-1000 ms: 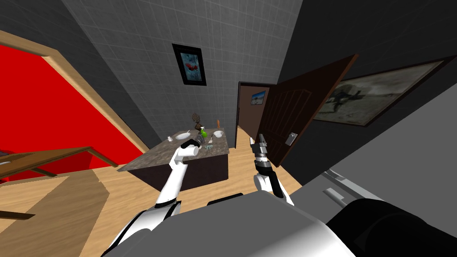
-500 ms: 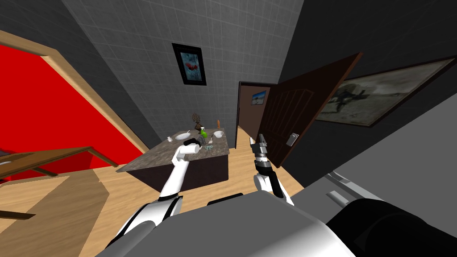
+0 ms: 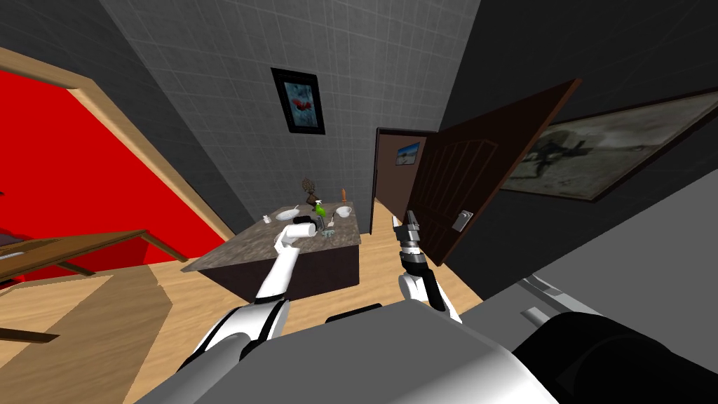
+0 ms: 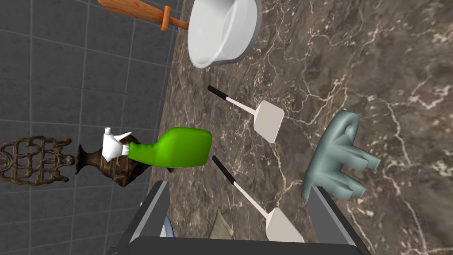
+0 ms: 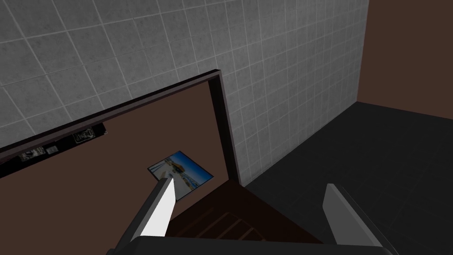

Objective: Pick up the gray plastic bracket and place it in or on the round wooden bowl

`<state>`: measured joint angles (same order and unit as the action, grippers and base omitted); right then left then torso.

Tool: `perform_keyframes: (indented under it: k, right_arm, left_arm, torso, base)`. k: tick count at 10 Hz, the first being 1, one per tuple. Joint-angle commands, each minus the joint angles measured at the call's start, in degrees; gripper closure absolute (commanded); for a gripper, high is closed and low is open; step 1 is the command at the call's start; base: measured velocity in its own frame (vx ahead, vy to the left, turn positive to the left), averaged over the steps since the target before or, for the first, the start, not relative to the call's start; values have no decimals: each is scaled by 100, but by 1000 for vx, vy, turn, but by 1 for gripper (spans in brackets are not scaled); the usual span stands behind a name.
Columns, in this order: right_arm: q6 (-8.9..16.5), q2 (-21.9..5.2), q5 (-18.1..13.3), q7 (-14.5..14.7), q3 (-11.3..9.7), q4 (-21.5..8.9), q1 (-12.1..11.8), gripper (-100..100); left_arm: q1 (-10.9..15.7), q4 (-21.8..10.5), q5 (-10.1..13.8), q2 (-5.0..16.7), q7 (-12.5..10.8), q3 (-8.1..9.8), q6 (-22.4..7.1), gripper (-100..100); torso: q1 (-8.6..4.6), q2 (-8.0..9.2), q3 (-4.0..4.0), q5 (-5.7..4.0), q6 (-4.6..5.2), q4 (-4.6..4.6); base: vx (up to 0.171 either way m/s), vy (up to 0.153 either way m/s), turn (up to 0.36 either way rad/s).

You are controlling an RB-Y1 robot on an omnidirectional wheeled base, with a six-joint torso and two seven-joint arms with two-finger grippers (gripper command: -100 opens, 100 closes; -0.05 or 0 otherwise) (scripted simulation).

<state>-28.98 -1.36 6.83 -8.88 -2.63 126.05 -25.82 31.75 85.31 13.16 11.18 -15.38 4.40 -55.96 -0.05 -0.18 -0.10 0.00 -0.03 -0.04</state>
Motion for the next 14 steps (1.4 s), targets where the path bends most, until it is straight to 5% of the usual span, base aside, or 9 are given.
perform_keyframes:
  k: [1,14]
  right_arm:
    - [0,0,0,0,0,0,0,0]
    - [0,0,0,0,0,0,0,0]
  left_arm:
    - [20,-23,-15,-15,-14,-7,-231,-100]
    - [1031,-1592,77,-15,-115,-45,-2353,-100]
  torso:
    - [0,0,0,0,0,0]
    - [-3,-10,-7,0,0,-3]
  base:
    - [22,-4,1]
    - [56,-16,26]
